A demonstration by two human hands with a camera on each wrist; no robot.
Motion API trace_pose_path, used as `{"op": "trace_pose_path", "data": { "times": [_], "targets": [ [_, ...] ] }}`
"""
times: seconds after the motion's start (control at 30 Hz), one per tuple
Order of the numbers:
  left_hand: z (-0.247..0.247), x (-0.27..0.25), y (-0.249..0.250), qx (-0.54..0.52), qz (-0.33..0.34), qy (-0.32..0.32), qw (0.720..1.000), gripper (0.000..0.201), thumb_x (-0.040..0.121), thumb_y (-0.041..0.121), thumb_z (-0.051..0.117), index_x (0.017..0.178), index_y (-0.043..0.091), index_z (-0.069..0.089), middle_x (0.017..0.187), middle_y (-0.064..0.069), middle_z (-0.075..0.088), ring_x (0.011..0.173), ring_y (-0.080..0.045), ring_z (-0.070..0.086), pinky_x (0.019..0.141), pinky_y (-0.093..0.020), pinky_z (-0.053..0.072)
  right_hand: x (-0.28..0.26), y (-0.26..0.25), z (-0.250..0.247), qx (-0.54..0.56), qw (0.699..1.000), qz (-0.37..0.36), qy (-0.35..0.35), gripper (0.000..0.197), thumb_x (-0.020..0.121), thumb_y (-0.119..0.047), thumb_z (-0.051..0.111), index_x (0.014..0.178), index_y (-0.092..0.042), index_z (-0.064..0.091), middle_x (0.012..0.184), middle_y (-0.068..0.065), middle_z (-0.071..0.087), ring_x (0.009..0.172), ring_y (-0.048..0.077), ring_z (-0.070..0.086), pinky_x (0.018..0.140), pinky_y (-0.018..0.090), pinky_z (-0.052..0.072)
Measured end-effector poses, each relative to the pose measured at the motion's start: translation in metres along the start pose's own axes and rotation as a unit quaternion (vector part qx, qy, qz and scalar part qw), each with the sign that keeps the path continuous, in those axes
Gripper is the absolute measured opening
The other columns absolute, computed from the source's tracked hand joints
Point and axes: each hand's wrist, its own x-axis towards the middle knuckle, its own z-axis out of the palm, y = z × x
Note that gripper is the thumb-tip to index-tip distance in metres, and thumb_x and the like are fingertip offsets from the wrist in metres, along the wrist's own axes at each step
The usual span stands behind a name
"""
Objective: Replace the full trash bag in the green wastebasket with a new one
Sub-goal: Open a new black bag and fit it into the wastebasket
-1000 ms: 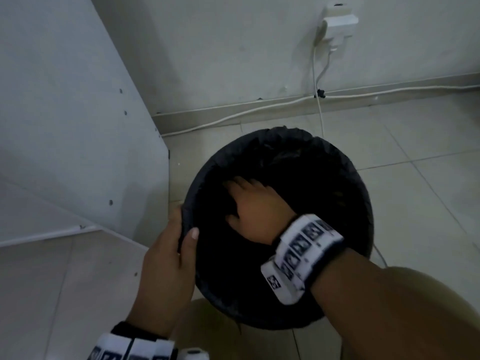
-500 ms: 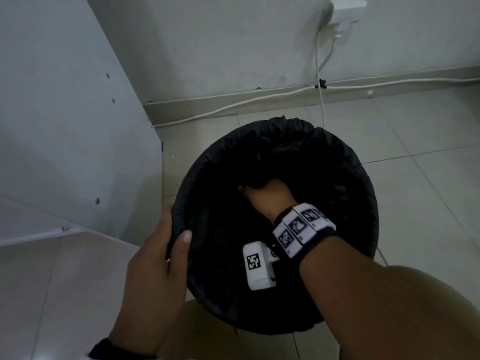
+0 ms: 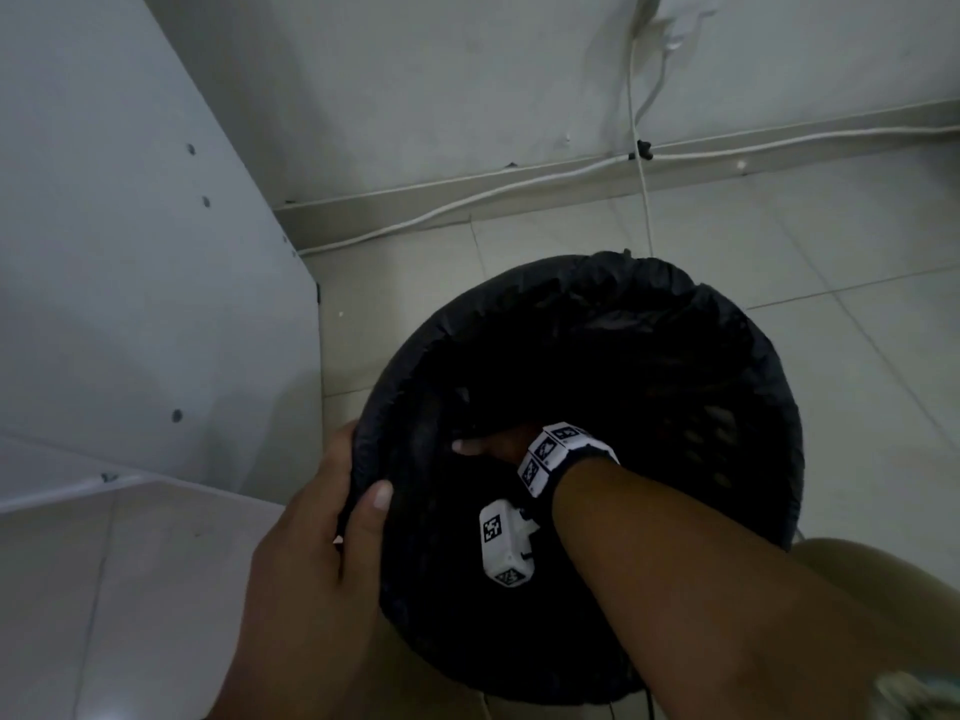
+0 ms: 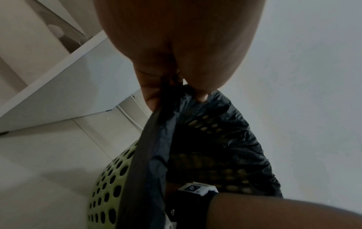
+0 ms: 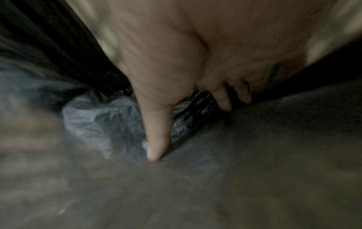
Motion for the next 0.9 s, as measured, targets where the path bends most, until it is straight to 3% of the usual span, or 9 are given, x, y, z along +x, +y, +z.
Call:
{"op": "trace_pose_path", "data": {
  "times": [0.17,0.27,0.33,0.47,0.53,0.63,0.73,0.8,0.9],
  "targets": [
    [0.001,0.006,0.000,-0.015,-0.017,0.001,1.000,0.048,0.097,0.040,0.045,0.142,0.054,0.041,0.116,0.033,0.063,0.099,0.029,0.051,0.076,0.007,0.036,-0.001,0.000,-0.003,0.084,0.991,-0.019,0.106,0.050,0.093,-0.038,0.061,0.134,-0.010,0.055,0.135,0.010,0.059,0.122,0.027,0.057,0.102,0.031,0.045],
    [0.002,0.008,0.001,-0.012,-0.016,-0.003,1.000,0.048,0.096,0.042,0.044,0.142,0.057,0.039,0.115,0.036,0.061,0.096,0.031,0.050,0.074,0.007,0.037,-0.006,-0.011,-0.009,0.261,0.943,-0.092,0.186,0.025,0.089,-0.029,0.064,0.100,-0.007,0.068,0.101,0.011,0.071,0.096,0.029,0.066,0.086,0.033,0.054],
    [0.002,0.008,0.002,-0.004,-0.019,-0.008,1.000,0.046,0.097,0.044,0.043,0.141,0.058,0.038,0.112,0.033,0.063,0.094,0.029,0.051,0.072,0.005,0.038,-0.010,-0.023,-0.009,0.290,0.931,-0.135,0.178,0.024,0.087,-0.036,0.064,0.098,-0.015,0.065,0.097,0.004,0.069,0.092,0.023,0.065,0.081,0.029,0.050],
    [0.000,0.007,0.006,0.010,-0.010,-0.019,1.000,0.044,0.098,0.043,0.041,0.140,0.057,0.038,0.111,0.032,0.063,0.091,0.028,0.052,0.069,0.004,0.039,-0.017,-0.027,-0.008,0.260,0.942,-0.149,0.155,0.051,0.080,-0.049,0.067,0.117,-0.014,0.068,0.108,0.004,0.071,0.095,0.022,0.066,0.088,0.031,0.052],
    [0.000,0.007,0.007,0.008,-0.005,-0.018,1.000,0.044,0.100,0.041,0.041,0.142,0.055,0.039,0.111,0.037,0.059,0.088,0.031,0.050,0.069,0.006,0.037,-0.022,-0.015,-0.011,0.207,0.946,-0.150,0.201,0.027,0.088,-0.034,0.063,0.091,-0.007,0.068,0.084,0.005,0.067,0.078,0.021,0.064,0.074,0.028,0.052],
    [0.001,0.010,0.007,0.006,-0.011,-0.009,1.000,0.046,0.100,0.043,0.039,0.145,0.049,0.038,0.116,0.027,0.062,0.084,0.025,0.050,0.070,0.005,0.037,-0.033,0.008,-0.020,0.113,0.918,-0.116,0.362,0.035,0.087,-0.023,0.056,0.058,-0.007,0.045,0.059,0.004,0.053,0.056,0.021,0.052,0.055,0.026,0.044],
    [0.002,0.010,0.005,0.006,-0.013,-0.007,1.000,0.047,0.100,0.044,0.038,0.147,0.047,0.038,0.123,0.019,0.063,0.085,0.013,0.052,0.070,0.003,0.038,-0.038,0.021,-0.028,0.065,0.916,-0.057,0.392,0.039,0.085,-0.036,0.057,0.100,-0.001,0.058,0.096,0.010,0.062,0.092,0.031,0.059,0.081,0.030,0.048],
    [0.002,0.009,0.005,0.008,-0.009,-0.005,1.000,0.046,0.100,0.044,0.038,0.146,0.047,0.039,0.122,0.019,0.065,0.087,0.014,0.054,0.069,0.003,0.038,-0.030,0.025,-0.033,0.071,0.947,-0.048,0.309,0.064,0.087,-0.046,0.059,0.134,-0.006,0.044,0.127,0.013,0.056,0.115,0.034,0.054,0.096,0.033,0.045],
    [0.003,0.006,0.003,0.015,0.002,0.001,1.000,0.044,0.101,0.042,0.038,0.145,0.046,0.040,0.113,0.021,0.065,0.087,0.027,0.051,0.067,0.003,0.038,-0.013,0.028,-0.036,0.103,0.971,-0.079,0.198,0.081,0.083,-0.063,0.059,0.148,-0.020,0.037,0.146,0.008,0.049,0.126,0.031,0.052,0.109,0.039,0.041]
  ]
}}
